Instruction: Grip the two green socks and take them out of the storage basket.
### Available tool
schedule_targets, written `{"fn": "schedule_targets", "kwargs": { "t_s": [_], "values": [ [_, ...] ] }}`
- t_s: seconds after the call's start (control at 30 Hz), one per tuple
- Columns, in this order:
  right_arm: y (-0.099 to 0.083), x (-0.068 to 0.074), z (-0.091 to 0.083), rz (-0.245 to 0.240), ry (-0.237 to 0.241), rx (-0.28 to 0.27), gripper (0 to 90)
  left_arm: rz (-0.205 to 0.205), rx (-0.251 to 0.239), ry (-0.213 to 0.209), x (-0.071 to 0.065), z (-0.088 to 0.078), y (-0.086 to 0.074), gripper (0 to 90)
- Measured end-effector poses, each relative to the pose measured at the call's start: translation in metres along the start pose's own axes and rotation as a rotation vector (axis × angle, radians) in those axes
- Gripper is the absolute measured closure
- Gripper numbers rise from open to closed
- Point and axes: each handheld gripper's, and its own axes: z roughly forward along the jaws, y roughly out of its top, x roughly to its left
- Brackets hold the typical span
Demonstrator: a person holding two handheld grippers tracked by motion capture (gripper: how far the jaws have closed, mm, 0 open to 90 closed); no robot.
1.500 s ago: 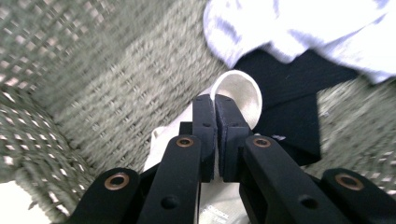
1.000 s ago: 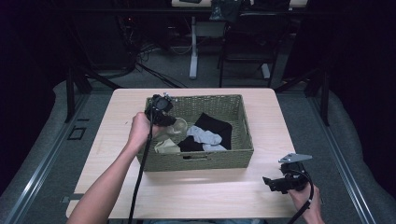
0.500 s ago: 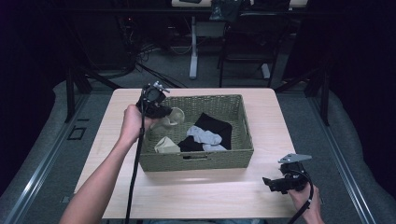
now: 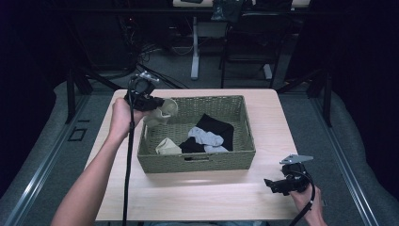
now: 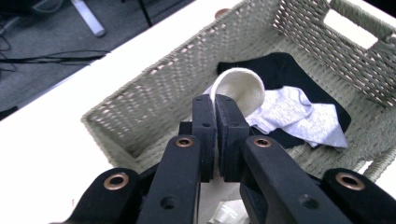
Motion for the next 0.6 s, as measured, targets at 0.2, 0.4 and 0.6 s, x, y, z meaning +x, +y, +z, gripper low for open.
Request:
{"fn": "schedule_targets", "kwargs": {
  "t_s": [0.2, 0.4, 0.6],
  "values": [
    [0.001, 0.0, 0.0, -0.011, -0.001, 0.001, 5.0, -0.016, -0.022, 0.037, 0.012, -0.02, -0.004, 87.5],
    [0.001, 0.0, 0.0, -0.007, 0.0, -0.003, 5.0, -0.04, -0.039, 0.075, 0.024, -0.036, -0.012, 87.5],
    [0.001, 0.001, 0.0, -0.008, -0.002, -0.001, 5.1, -0.069, -0.048, 0.093, 0.034, -0.046, -0.022, 87.5]
  ]
}}
